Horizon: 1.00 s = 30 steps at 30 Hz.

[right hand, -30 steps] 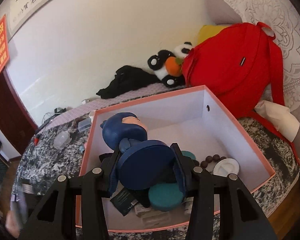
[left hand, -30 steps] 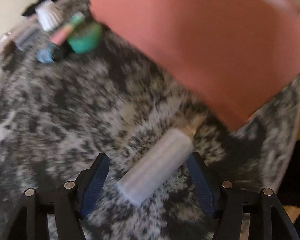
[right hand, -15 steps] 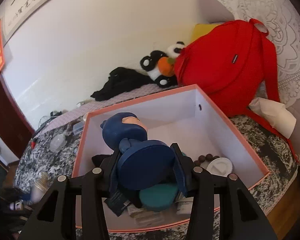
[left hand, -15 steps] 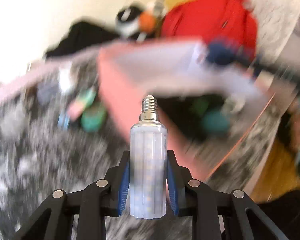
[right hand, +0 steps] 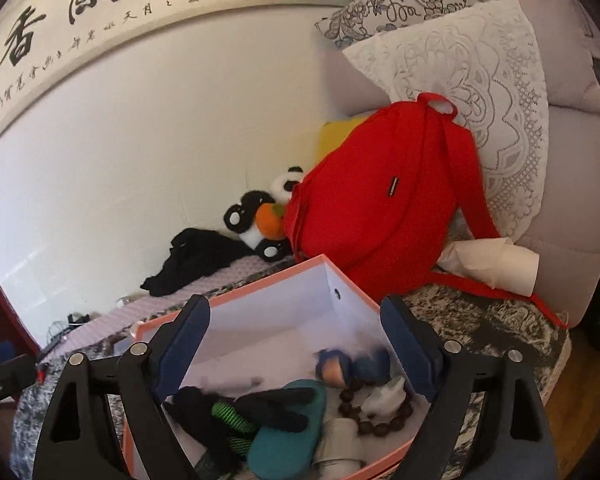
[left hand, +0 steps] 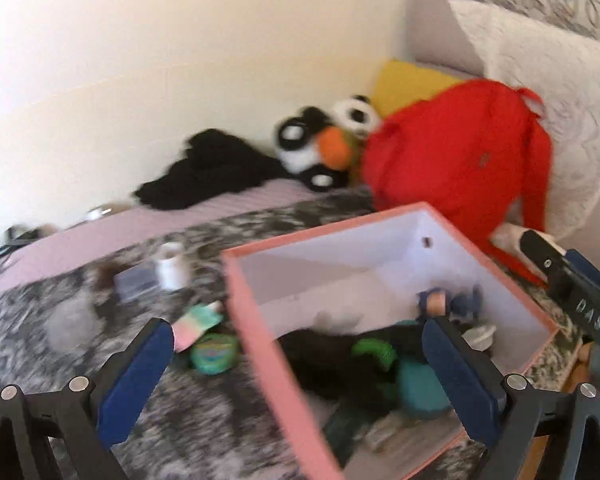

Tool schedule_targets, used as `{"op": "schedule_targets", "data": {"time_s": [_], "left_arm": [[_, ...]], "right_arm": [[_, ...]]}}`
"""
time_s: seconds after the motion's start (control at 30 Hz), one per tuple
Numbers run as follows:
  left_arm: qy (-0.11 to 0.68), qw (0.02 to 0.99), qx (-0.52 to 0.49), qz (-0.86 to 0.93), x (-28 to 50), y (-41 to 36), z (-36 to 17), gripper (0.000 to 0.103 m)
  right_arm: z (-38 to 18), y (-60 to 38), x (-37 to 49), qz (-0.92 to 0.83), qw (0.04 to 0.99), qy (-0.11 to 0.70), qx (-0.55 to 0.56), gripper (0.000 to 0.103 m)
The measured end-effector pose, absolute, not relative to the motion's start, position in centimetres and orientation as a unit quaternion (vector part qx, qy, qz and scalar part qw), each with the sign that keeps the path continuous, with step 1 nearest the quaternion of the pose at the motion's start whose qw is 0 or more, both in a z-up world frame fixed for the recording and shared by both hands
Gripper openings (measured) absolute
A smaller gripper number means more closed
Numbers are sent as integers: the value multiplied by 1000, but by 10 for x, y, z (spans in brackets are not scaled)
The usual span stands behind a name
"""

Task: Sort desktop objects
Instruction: 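Move both tools back to the clear flower container and dark bottle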

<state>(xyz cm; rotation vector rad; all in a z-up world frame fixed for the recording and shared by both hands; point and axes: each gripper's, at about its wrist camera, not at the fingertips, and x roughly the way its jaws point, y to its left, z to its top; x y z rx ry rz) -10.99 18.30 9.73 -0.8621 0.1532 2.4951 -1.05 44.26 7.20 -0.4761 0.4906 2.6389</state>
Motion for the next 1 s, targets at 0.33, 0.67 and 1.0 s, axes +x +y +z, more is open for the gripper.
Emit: {"op": "schedule_targets", "data": {"time_s": [0.33,0.67,1.0], "left_arm": [[1,78,-352,933,-81,37,37,102],[-36,38,-377,925,-111,-42,-21,102],[-54,62,-397,914,-187,-74,-53,102]], "right_arm": [[64,321,-46,968,99,159,-169,90],[21,157,-97,971,3,23,-239,90],[-39,159,-154,938,23,81,-337,90]]}}
